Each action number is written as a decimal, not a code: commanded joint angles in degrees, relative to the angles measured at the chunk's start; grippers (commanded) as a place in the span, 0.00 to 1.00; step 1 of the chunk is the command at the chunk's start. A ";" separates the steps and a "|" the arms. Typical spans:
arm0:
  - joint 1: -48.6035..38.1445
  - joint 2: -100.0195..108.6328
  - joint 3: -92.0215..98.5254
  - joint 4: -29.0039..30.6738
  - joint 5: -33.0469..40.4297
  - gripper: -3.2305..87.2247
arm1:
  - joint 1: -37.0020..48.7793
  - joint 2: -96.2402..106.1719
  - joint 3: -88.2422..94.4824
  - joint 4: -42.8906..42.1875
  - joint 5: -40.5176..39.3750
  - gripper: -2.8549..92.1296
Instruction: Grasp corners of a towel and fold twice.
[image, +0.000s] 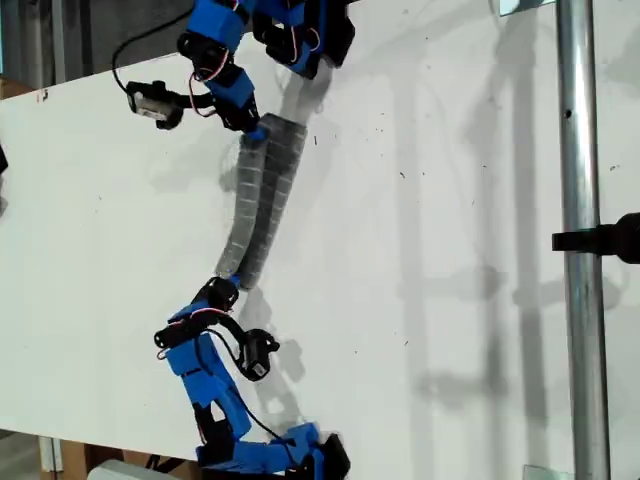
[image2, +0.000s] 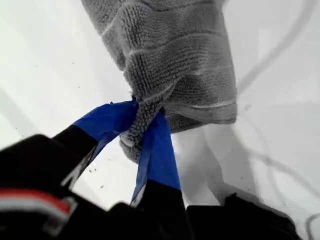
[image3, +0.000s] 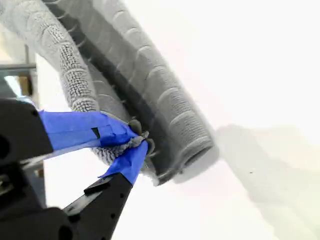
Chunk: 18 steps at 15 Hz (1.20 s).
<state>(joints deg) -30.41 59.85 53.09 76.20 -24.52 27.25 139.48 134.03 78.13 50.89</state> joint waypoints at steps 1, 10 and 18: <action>0.88 -1.23 -1.58 4.39 -2.29 0.01 | -7.29 -0.35 6.24 -4.04 7.82 0.03; -5.36 2.11 -3.96 14.41 -7.65 0.38 | -6.94 10.20 7.47 2.64 11.69 0.25; 8.61 53.96 39.73 0.44 -11.16 0.23 | -8.88 21.27 12.04 11.16 29.53 0.57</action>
<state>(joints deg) -26.72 100.55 82.27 81.12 -35.77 19.95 164.44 148.01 89.03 78.84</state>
